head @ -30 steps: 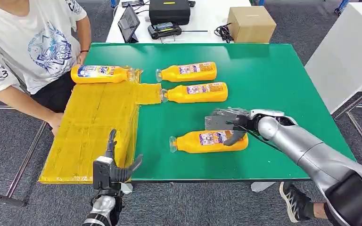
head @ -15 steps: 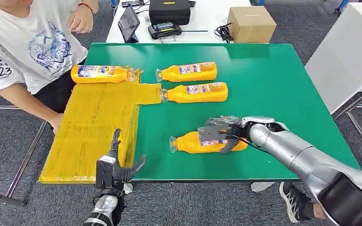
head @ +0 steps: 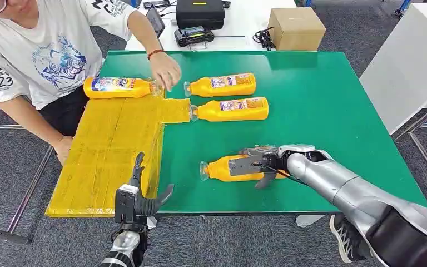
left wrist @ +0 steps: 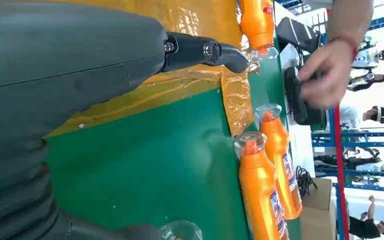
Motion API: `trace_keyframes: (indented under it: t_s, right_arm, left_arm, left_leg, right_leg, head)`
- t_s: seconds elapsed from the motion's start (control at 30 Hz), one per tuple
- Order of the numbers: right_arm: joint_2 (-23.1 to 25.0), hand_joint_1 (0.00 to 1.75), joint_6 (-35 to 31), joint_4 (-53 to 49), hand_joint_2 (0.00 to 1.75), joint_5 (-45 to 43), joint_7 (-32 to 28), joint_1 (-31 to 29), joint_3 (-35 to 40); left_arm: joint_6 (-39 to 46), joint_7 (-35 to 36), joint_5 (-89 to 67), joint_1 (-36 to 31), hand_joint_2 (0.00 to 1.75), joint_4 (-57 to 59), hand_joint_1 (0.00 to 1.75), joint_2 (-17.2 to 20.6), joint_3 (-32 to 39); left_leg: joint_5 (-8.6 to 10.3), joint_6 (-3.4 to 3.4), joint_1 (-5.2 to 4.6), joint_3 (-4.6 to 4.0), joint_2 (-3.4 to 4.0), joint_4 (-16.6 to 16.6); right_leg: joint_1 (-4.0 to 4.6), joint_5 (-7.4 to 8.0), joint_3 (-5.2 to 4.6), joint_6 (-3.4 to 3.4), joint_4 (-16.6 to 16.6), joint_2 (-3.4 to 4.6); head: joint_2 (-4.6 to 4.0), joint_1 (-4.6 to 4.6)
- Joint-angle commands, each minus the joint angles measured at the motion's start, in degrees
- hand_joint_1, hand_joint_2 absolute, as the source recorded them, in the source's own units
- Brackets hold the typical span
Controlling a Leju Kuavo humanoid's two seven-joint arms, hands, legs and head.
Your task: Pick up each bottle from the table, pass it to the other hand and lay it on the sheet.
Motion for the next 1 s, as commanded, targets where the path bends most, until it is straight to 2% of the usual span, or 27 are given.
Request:
trace_keyframes:
  t_s: [0.03, 0.53, 0.77, 0.8, 0.83, 0.87, 0.97, 1.0]
  right_arm:
    - [1.63, 0.00, 0.12, 4.14, 1.75, 0.98, -0.19, -1.60, 3.13]
    - [1.55, 0.00, -0.03, 5.38, 1.75, 2.59, 0.14, -1.34, 3.41]
    - [3.81, 0.05, -0.34, 8.99, 1.75, 8.65, 1.44, -1.91, 6.38]
    - [4.12, 0.26, -0.36, 9.36, 1.75, 9.01, 1.20, -1.77, 6.53]
    - [4.54, 0.52, -0.76, 10.04, 1.75, 9.91, 0.88, -1.80, 6.82]
    - [4.73, 1.34, -0.75, 10.21, 1.75, 9.97, 0.81, -1.70, 6.82]
    - [5.02, 1.40, -0.59, 10.71, 1.75, 10.37, 0.70, -1.74, 6.97]
    - [5.17, 1.73, -0.92, 10.99, 1.75, 11.36, 0.95, -1.90, 7.39]
  left_arm:
    - [0.10, -0.15, 0.14, -1.87, 1.75, 3.37, 0.00, 0.52, -0.86]
    - [-0.04, 0.06, 0.88, -1.75, 1.75, 3.31, 0.00, 0.57, -0.44]
    - [0.04, 0.96, 0.91, -1.19, 1.75, 2.92, 0.00, 0.49, 0.17]
    - [0.03, 1.03, 0.86, -1.15, 1.75, 2.96, 0.00, 0.48, 0.18]
    - [0.22, 1.09, 0.79, -1.15, 1.75, 3.03, 0.00, 0.44, 0.32]
    - [0.11, 1.11, 0.87, -1.12, 1.75, 3.04, 0.00, 0.46, 0.38]
    - [0.13, 1.04, 0.89, -1.10, 1.75, 3.00, 0.00, 0.47, 0.49]
    - [0.17, 1.15, 0.87, -1.10, 1.75, 2.92, 0.00, 0.49, 0.62]
  left_leg:
    - [-0.04, -0.06, 0.02, 0.15, 0.04, -0.04]
    - [-0.13, -0.12, 0.08, 0.33, 0.06, -0.03]
    - [-0.08, -0.08, 0.02, 0.18, 0.08, -0.01]
    - [-0.34, -0.23, 0.16, 0.67, 0.23, 0.02]
    - [-0.11, -0.11, 0.06, 0.31, 0.12, -0.06]
    - [-0.14, -0.12, 0.08, 0.33, 0.12, -0.03]
    - [-0.15, -0.13, 0.08, 0.39, 0.23, -0.04]
    - [-0.17, -0.15, 0.10, 0.47, 0.26, -0.05]
  right_leg:
    - [0.03, -0.04, 0.13, -0.08, -0.03, 0.02]
    - [0.09, -0.11, 0.33, -0.15, -0.04, 0.01]
    - [0.03, -0.06, 0.16, -0.10, -0.01, 0.05]
    - [0.19, -0.26, 0.64, -0.31, -0.01, 0.14]
    - [0.07, -0.07, 0.29, -0.14, -0.07, 0.08]
    - [0.10, -0.09, 0.32, -0.15, -0.06, 0.08]
    - [0.10, -0.09, 0.35, -0.17, -0.06, 0.16]
    - [0.12, -0.10, 0.42, -0.20, -0.06, 0.18]
  head:
    - [0.00, 0.00]
    - [0.00, 0.00]
    - [0.00, 0.00]
    - [0.00, 0.00]
    - [0.00, 0.00]
    - [0.00, 0.00]
    - [0.00, -0.02]
    - [0.00, 0.00]
